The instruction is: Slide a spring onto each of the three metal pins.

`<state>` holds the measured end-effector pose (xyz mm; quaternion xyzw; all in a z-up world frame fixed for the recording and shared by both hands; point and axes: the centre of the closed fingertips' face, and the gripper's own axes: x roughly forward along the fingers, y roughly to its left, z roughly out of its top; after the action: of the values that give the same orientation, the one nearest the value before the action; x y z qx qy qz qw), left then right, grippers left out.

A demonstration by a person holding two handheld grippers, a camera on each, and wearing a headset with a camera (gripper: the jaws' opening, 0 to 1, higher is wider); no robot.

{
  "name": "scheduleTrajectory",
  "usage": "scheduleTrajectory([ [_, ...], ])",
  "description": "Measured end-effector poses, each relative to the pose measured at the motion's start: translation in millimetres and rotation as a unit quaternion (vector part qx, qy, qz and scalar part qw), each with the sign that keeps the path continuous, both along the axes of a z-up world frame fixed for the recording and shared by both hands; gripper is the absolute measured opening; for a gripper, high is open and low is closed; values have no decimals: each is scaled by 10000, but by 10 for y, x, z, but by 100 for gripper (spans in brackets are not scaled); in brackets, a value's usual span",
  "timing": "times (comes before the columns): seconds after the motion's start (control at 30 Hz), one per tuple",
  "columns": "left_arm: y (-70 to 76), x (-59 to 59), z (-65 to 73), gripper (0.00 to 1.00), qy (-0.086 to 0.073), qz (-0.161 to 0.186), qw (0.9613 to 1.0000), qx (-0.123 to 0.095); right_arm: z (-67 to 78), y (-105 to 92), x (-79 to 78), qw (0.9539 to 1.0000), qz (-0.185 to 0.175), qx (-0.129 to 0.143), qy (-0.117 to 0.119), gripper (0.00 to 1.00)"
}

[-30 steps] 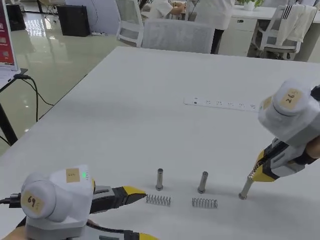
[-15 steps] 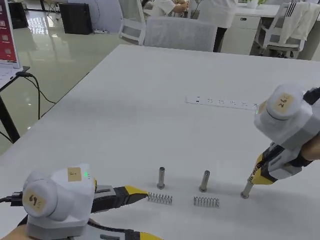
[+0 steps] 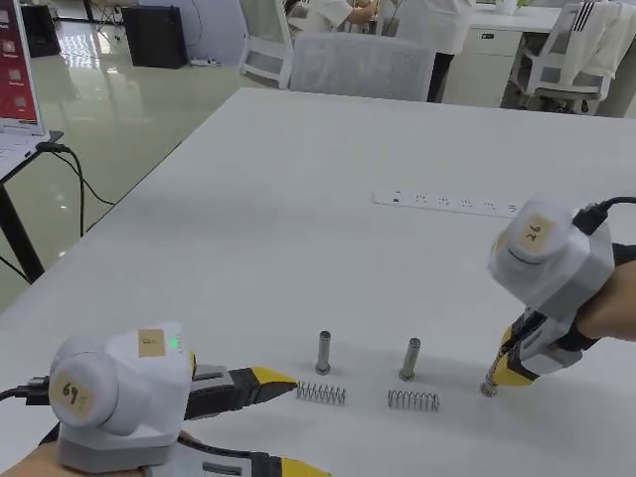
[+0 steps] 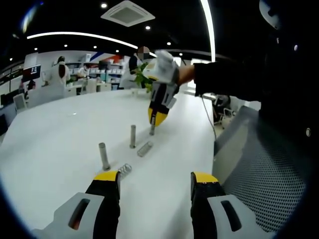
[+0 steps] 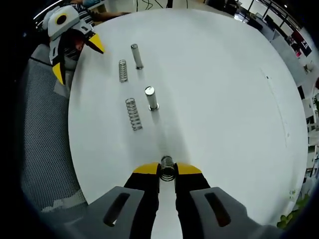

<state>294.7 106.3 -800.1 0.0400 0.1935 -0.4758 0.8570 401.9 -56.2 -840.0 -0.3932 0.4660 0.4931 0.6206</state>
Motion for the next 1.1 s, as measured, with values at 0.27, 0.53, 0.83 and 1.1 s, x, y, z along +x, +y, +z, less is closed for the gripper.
scheduleTrajectory([
  [0.27, 3, 1, -5, 51, 2, 4, 10000, 6, -108, -5, -7, 10000, -3, -72, 33, 9],
  [0.53, 1, 0, -11, 51, 12, -1, 10000, 8, -123, -5, -15, 10000, 0, -84, 35, 9],
  [0.83, -5, -1, -6, 51, 17, -12, 10000, 12, -101, 15, -40, 10000, 87, -45, -18, 14],
  [1.1, -9, -3, -1, 51, 10, -19, 10000, 10, 46, 99, -72, 9989, 368, -31, -286, 21],
])
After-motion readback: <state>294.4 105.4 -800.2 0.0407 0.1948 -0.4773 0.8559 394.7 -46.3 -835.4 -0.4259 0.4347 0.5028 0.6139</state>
